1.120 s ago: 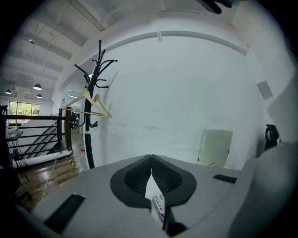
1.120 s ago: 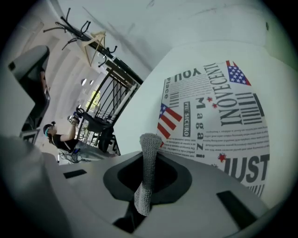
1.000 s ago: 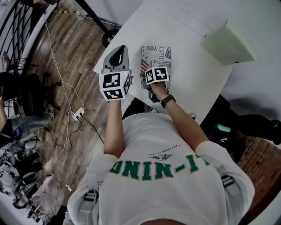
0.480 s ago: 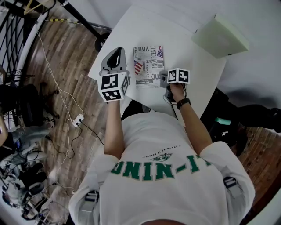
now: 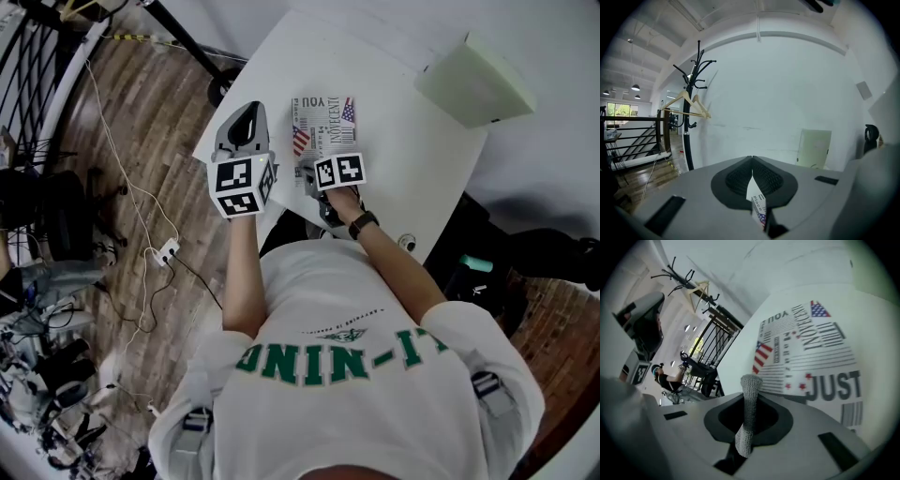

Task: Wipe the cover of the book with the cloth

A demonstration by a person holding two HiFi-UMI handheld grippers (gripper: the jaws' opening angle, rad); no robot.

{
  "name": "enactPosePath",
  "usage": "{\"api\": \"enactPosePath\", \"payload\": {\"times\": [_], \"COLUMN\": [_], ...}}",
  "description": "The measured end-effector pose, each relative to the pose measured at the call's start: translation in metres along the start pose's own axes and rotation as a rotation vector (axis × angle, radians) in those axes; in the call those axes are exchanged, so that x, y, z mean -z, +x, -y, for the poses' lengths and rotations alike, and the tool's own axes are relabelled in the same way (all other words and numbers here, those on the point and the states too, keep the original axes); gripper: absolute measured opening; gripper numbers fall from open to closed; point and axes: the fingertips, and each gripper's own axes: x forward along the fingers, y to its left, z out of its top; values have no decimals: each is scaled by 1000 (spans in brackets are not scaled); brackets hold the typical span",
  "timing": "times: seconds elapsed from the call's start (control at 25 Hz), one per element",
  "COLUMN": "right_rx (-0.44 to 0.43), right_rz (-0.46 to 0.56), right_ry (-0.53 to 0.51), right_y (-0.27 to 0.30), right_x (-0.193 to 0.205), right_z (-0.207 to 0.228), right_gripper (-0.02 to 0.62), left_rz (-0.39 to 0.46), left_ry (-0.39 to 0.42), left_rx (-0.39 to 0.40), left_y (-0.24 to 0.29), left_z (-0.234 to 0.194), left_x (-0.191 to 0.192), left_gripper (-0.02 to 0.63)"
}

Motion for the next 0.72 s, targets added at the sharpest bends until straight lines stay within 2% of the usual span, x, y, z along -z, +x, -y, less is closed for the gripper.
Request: {"api": "enactPosePath", "payload": {"times": [0.12,0.24,0.44,0.72], "right_rx": [-19,15,76,181], "right_rz": [-39,-35,10,142], "right_ry": [-83,-97,-17,152], "right_y": [23,26,3,-65], "right_x": [12,12,8,16], "right_z": [-25,-22,12,90], "right_gripper": [32,32,32,32], "left_rz": [2,1,-8,9], "left_ry": [2,5,10,13], "left_rx": [-21,-35,-28,56], "left_y": [-8,-15,-15,-4], "left_z": [-7,-13,-11,25], "left_x": [-1,0,5,-1], "left_gripper": [15,15,15,15]}}
